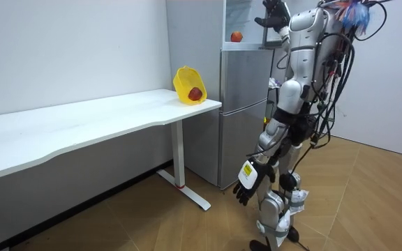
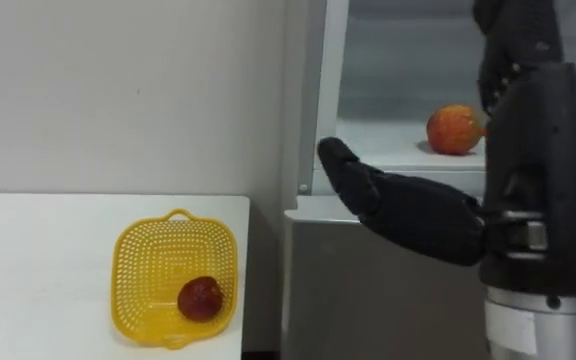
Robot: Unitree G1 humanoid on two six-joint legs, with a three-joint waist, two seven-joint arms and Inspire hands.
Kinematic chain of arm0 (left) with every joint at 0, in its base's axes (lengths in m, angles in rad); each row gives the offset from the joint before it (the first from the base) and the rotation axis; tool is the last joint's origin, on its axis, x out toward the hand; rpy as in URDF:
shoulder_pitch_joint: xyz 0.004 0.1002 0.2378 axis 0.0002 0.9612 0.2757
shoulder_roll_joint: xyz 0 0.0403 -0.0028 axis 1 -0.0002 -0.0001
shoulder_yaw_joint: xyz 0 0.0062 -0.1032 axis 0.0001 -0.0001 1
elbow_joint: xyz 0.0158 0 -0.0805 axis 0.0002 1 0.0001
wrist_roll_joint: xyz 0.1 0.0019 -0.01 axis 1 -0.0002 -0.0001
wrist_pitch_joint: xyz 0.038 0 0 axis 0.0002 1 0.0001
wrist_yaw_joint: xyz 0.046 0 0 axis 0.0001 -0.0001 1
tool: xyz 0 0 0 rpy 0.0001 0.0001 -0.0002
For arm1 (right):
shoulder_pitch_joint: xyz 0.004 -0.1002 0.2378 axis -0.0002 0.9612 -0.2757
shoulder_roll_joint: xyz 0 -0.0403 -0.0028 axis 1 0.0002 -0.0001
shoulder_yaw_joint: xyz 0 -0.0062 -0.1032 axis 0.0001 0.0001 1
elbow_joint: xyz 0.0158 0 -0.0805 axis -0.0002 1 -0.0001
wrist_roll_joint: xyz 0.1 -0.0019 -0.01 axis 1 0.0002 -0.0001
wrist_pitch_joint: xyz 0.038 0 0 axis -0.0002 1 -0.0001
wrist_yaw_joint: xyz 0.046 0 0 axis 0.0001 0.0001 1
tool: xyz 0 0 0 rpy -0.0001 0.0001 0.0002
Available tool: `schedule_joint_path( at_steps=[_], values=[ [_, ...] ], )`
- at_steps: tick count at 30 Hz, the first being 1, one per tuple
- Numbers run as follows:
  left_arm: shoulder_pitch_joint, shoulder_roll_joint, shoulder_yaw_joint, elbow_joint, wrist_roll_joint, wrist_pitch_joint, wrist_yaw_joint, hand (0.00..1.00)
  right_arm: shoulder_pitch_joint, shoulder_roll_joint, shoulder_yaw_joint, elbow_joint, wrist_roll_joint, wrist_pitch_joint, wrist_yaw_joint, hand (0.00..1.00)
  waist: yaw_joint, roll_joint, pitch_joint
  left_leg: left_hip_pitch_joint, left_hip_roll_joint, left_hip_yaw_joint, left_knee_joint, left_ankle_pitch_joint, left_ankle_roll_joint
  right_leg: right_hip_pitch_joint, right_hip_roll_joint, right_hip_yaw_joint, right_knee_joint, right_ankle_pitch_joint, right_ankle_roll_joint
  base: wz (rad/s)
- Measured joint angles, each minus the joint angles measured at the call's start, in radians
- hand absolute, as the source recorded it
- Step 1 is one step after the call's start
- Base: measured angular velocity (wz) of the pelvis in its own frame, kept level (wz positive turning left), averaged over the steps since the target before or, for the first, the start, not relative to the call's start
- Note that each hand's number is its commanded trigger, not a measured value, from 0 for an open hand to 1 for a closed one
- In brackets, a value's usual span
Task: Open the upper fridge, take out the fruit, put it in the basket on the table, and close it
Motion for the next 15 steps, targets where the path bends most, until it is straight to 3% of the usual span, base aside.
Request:
schedule_joint_path(
  at_steps=[4,12,15],
  values=[
    [-0.007,-0.001,0.000,0.001,-0.001,0.000,0.013,0.00,0.060,0.001,-0.006,0.025,-0.016,0.000,-0.050,0.00,-0.006,0.000,0.0014,-0.002,-0.001,0.007,-0.001,0.000,0.000,-0.007,-0.001,0.003,0.000,-0.001,0.000,-0.06],
    [-0.010,-0.001,0.000,0.002,-0.001,0.000,0.026,0.00,0.061,0.002,-0.059,0.028,-0.065,0.001,-0.140,0.00,-0.020,-0.006,0.0036,-0.004,-0.003,0.010,-0.005,0.000,0.000,-0.017,0.001,0.016,0.000,-0.003,0.004,-0.01],
    [-0.010,-0.003,0.002,0.001,0.000,0.000,0.024,0.00,0.061,0.003,-0.086,0.028,-0.071,0.000,-0.168,0.00,-0.021,-0.008,0.0088,-0.004,-0.003,0.014,-0.007,0.000,0.000,-0.018,0.001,0.021,-0.001,-0.004,0.004,-0.03]
  ],
)
